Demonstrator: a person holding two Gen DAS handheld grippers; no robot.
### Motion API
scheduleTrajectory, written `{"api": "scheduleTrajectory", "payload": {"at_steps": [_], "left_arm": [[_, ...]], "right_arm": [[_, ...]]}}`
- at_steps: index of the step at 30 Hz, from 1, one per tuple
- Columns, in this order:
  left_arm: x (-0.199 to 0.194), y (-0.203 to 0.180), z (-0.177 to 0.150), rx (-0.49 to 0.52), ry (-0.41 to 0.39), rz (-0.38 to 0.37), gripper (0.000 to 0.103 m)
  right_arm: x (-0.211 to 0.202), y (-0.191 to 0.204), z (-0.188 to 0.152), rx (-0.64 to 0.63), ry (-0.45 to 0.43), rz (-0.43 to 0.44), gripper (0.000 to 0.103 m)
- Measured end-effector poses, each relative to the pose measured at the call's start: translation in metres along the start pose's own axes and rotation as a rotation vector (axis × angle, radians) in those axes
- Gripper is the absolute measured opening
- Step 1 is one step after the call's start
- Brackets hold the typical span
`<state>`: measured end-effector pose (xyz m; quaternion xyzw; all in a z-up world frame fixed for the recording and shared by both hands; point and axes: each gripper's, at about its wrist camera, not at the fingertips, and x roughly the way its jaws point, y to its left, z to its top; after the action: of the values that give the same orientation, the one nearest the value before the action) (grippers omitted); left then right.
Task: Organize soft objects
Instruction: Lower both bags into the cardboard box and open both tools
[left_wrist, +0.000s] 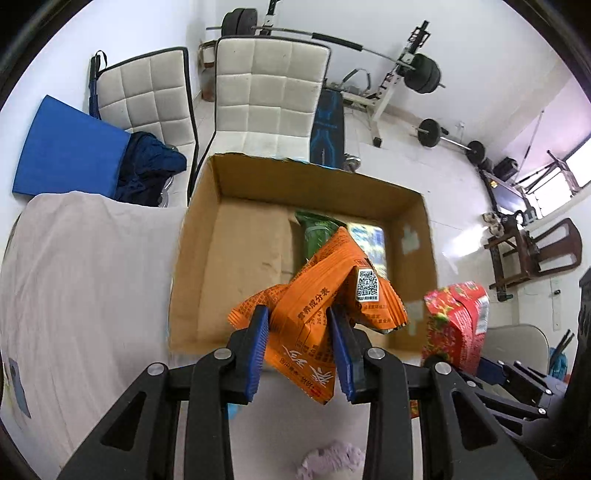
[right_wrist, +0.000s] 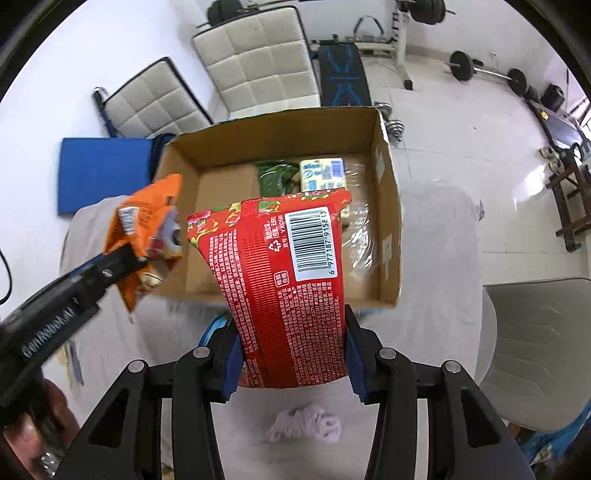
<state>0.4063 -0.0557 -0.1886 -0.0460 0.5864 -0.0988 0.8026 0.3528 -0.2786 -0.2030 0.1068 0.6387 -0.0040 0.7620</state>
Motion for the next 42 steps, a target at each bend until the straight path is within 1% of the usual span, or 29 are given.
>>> {"api": "scheduleTrajectory", "payload": {"at_steps": [3,9,13,15,17,20,26,29,31,33,34,36,38,40,42], "left_arm": [[0.026,0.009,0.020,-0.019,0.034,0.014,0.030],[0.078,0.022,0.046,-0.031,0.093,0.063,0.030],[0.107,0.026,0.058,-0.039,0.134,0.080,0.030],[0.119,0.026,0.063,-0.041,0.153,0.077,0.030],[0.129,0.025,0.068,-0.029,0.160,0.087,0.030],[0.138,0.023,0.072,-0.020,0.164,0.102,0.030],[0.150,0.024,0.077,-0.027,0.170,0.100,0.030],[0.157,0.022,0.079,-0.014,0.198,0.100,0.032],[0.160,0.020,0.079,-0.011,0.217,0.127,0.033],[0.161,0.019,0.079,-0.008,0.217,0.139,0.034],[0.161,0.018,0.079,-0.005,0.219,0.139,0.035],[0.160,0.016,0.079,-0.005,0.224,0.134,0.037],[0.156,0.014,0.079,-0.006,0.223,0.129,0.037],[0.150,0.013,0.078,-0.001,0.215,0.128,0.040],[0.143,0.011,0.076,0.010,0.200,0.132,0.048]], "right_arm": [[0.032,-0.004,0.016,0.025,0.031,-0.024,0.049],[0.089,-0.015,0.032,0.070,0.118,-0.051,0.049],[0.116,-0.014,0.037,0.067,0.161,-0.078,0.049],[0.126,-0.013,0.038,0.063,0.179,-0.090,0.049],[0.136,-0.012,0.039,0.060,0.194,-0.098,0.049],[0.146,-0.010,0.039,0.047,0.211,-0.111,0.049],[0.165,-0.013,0.038,0.040,0.248,-0.118,0.049],[0.172,-0.018,0.039,0.058,0.271,-0.114,0.050],[0.178,-0.021,0.039,0.070,0.301,-0.105,0.050],[0.181,-0.023,0.039,0.072,0.316,-0.103,0.051],[0.180,-0.023,0.039,0.077,0.317,-0.106,0.053],[0.176,-0.023,0.040,0.075,0.305,-0.109,0.066],[0.171,-0.022,0.041,0.073,0.292,-0.102,0.069],[0.166,-0.022,0.041,0.072,0.285,-0.110,0.075],[0.159,-0.022,0.042,0.075,0.265,-0.107,0.089]]}}
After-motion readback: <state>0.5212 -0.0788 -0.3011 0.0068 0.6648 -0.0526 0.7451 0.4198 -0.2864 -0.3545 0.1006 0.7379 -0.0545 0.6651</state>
